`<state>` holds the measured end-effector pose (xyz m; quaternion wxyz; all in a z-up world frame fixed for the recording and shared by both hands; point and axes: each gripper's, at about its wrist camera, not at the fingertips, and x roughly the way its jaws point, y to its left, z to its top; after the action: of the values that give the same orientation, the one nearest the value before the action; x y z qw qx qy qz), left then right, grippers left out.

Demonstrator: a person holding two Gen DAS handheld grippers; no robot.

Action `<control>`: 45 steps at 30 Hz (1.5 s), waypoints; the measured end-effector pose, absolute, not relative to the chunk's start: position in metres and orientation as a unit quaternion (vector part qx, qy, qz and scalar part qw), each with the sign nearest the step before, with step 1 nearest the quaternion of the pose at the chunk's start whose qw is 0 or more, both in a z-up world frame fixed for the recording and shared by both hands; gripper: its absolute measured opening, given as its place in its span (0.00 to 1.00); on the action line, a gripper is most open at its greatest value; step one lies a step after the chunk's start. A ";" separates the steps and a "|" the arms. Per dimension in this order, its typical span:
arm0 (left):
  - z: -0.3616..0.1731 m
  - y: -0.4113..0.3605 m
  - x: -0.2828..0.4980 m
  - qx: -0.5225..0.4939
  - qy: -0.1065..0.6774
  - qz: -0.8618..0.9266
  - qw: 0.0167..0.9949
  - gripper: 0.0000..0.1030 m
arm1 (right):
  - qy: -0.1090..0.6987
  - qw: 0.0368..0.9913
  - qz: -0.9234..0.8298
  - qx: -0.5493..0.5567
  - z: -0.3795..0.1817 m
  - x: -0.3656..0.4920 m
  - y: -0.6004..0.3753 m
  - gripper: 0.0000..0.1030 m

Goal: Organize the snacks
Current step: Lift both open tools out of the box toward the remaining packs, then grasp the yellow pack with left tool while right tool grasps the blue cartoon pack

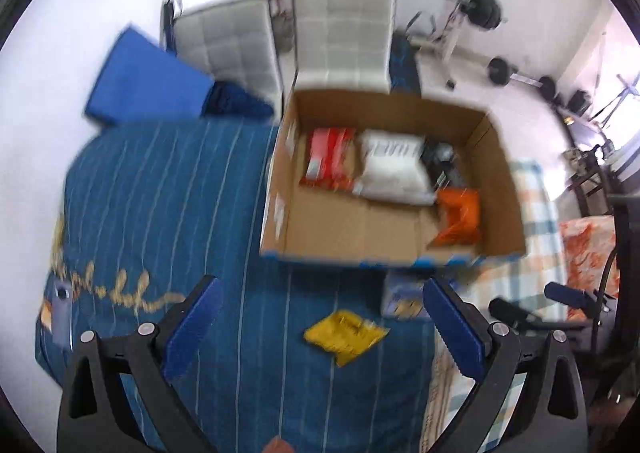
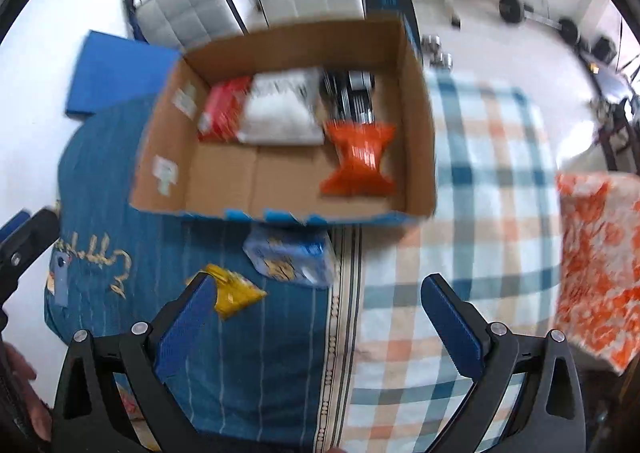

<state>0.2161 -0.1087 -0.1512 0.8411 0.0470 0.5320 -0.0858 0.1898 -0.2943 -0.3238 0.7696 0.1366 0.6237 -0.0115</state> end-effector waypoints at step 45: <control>-0.317 -0.072 0.191 0.004 0.700 -0.024 0.714 1.00 | 0.739 0.673 0.016 0.012 -0.469 0.113 -0.267 0.91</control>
<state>0.1907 -0.0716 -0.3171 0.7137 0.0036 0.7001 -0.0244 0.1134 -0.2666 -0.4691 0.6733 0.0122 0.7391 0.0162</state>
